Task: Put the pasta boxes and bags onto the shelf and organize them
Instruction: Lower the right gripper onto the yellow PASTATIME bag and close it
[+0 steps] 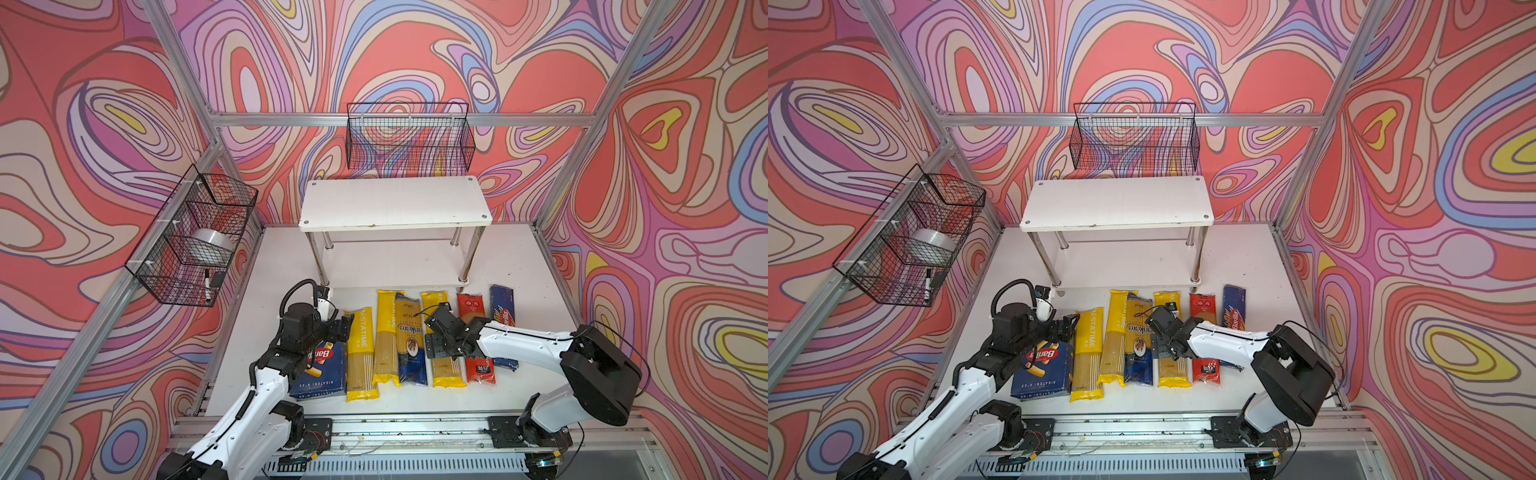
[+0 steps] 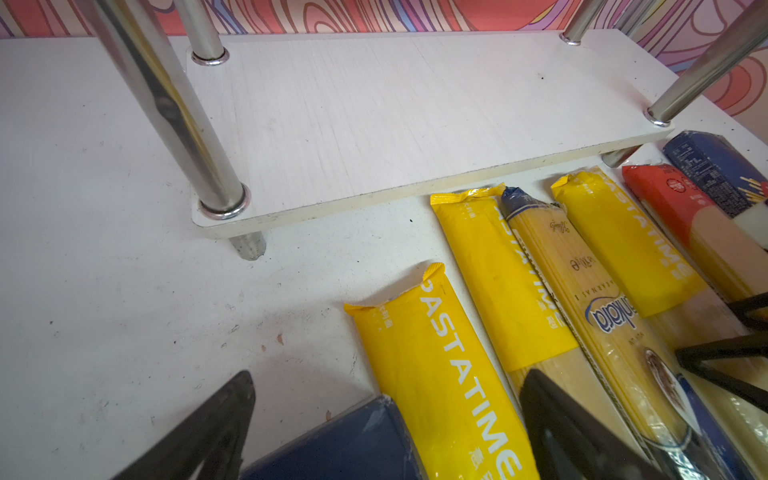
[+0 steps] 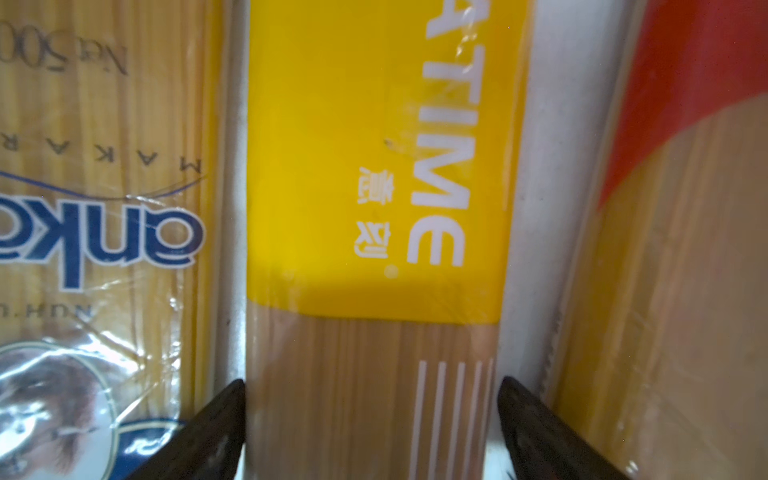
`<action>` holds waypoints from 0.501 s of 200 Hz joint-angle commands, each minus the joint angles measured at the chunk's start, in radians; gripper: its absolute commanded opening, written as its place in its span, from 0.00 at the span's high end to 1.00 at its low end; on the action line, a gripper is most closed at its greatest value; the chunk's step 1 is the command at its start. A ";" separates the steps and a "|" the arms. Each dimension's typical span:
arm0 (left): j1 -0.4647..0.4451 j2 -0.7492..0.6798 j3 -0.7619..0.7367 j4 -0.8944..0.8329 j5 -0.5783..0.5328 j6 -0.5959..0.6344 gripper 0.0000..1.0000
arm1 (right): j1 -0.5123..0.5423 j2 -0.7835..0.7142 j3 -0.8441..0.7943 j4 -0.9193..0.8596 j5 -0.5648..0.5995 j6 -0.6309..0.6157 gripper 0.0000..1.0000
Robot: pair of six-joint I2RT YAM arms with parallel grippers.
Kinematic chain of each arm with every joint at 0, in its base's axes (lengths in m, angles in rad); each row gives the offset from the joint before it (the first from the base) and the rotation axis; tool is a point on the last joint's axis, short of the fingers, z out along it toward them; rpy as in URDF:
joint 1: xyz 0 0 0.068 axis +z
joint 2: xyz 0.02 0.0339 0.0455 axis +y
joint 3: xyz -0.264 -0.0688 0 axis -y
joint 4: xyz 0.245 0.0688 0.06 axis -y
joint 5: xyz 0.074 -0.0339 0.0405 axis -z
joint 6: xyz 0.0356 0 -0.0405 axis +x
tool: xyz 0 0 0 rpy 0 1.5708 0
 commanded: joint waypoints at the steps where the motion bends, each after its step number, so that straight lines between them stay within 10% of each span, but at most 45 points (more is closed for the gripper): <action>1: 0.000 -0.004 0.026 -0.008 0.003 0.010 0.00 | 0.005 0.009 -0.041 0.041 0.004 0.028 0.03; 100: 0.000 -0.014 0.022 -0.010 -0.004 0.010 0.00 | 0.006 0.045 -0.021 0.006 0.037 0.004 0.17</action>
